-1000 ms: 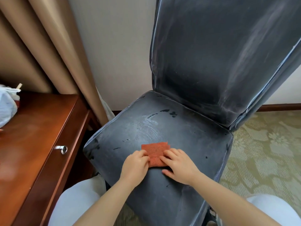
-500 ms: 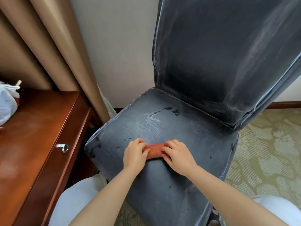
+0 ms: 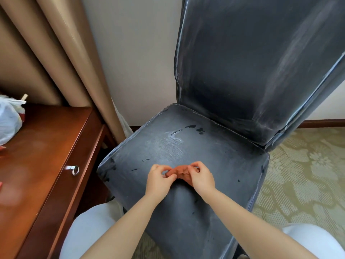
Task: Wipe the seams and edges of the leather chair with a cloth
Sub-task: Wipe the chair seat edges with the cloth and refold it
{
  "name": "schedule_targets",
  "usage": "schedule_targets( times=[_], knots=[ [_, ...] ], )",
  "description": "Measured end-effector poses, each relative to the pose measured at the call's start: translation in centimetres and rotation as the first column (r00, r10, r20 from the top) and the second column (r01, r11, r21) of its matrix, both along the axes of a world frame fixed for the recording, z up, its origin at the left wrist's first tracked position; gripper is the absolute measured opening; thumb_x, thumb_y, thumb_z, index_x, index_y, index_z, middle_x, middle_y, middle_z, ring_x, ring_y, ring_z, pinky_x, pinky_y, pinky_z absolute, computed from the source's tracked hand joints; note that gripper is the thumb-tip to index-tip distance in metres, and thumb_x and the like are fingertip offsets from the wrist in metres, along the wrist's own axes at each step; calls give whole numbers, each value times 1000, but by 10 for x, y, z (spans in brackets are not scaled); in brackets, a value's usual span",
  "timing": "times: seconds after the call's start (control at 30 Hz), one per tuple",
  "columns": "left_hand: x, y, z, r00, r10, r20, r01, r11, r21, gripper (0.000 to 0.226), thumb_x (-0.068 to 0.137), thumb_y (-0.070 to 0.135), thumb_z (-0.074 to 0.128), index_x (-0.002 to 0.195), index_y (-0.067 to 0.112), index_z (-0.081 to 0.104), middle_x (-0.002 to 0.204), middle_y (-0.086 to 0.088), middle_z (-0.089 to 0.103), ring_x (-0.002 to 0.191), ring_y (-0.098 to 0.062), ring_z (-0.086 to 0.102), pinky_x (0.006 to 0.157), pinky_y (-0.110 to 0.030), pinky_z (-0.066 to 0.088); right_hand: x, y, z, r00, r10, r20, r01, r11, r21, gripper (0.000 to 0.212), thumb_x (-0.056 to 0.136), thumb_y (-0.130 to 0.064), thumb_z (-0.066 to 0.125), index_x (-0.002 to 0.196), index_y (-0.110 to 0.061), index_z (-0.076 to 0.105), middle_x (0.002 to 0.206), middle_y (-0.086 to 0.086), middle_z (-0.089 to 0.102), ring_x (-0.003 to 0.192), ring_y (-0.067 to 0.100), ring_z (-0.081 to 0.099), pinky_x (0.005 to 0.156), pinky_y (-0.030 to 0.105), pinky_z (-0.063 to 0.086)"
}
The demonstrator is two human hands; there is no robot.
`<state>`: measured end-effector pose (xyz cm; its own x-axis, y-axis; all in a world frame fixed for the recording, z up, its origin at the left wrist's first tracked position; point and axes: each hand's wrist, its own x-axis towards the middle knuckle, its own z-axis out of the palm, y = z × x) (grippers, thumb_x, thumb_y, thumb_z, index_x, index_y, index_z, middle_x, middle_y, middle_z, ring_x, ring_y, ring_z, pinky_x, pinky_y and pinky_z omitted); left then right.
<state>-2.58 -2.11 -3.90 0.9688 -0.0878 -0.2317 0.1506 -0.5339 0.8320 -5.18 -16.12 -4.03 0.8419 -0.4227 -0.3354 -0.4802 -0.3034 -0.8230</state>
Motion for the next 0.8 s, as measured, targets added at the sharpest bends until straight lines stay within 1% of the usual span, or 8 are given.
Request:
schedule_targets(
  times=[0.1, 0.2, 0.3, 0.37, 0.47, 0.53, 0.67, 0.8],
  knots=[
    [-7, -8, 13, 963, 149, -224, -216, 925, -314, 16, 78, 4, 71, 89, 14, 65, 85, -8, 70, 73, -25, 70, 76, -35, 58, -18, 8, 10, 1000, 10, 29, -17, 968, 250, 19, 94, -13, 51, 112, -17, 53, 100, -6, 61, 89, 8, 58, 76, 10, 44],
    [-16, -10, 30, 933, 184, -310, -310, 848, -430, 17, 81, 0, 69, 95, 7, 63, 81, -7, 68, 51, -6, 65, 52, -15, 52, -35, 7, 11, 979, 185, 86, -195, 973, 125, 41, 89, -2, 55, 129, -13, 48, 120, -1, 52, 98, 5, 57, 90, 14, 42],
    [-28, -8, 37, 955, 137, -263, -237, 886, -399, 24, 80, 0, 71, 103, 2, 65, 87, -12, 68, 56, -9, 66, 53, -12, 52, -44, 8, 23, 995, 84, 57, -86, 996, 29, 13, 92, -15, 56, 103, -20, 59, 95, -5, 61, 85, 9, 59, 71, 13, 42],
    [-40, -7, 41, 970, 71, -231, -155, 916, -369, 27, 79, 1, 72, 105, 1, 66, 91, -11, 68, 70, -16, 67, 62, -12, 53, -48, 4, 29, 995, -103, 2, 101, 981, 167, 14, 95, -18, 49, 92, -13, 62, 73, 0, 60, 66, 17, 55, 54, 19, 41],
    [-55, -2, 46, 984, -15, -180, -45, 944, -327, 25, 78, 3, 72, 102, 8, 69, 91, -5, 70, 78, -11, 67, 63, -4, 47, -57, 8, 43, 979, -180, -101, 198, 681, 705, 39, 98, -21, 36, 94, 4, 66, 69, 13, 62, 54, 21, 48, 51, 23, 39],
    [-60, 1, 47, 992, -59, -112, 27, 964, -264, 28, 77, 0, 73, 103, 7, 70, 94, -8, 72, 81, -12, 67, 64, -3, 47, -63, 9, 50, 947, -262, -188, 296, 475, 829, 44, 96, -33, 41, 79, 1, 64, 74, 15, 63, 61, 24, 47, 57, 24, 34],
    [-71, 4, 47, 979, -190, -79, 168, 959, -227, 47, 73, -10, 71, 116, 7, 63, 101, -5, 70, 84, -9, 66, 66, -6, 49, -81, 13, 57, 974, -172, -145, 223, 658, 720, 15, 91, -17, 57, 82, -6, 63, 70, 11, 62, 55, 19, 44, 62, 28, 43],
    [-77, 1, 45, 930, -356, -96, 345, 931, -118, 69, 81, -14, 55, 141, 16, 39, 121, 0, 64, 104, 0, 60, 70, -8, 45, -92, 9, 54, 951, -247, -186, 307, 686, 659, 1, 89, -10, 59, 88, -10, 60, 65, 9, 63, 57, 20, 51, 62, 28, 48]
  ],
)
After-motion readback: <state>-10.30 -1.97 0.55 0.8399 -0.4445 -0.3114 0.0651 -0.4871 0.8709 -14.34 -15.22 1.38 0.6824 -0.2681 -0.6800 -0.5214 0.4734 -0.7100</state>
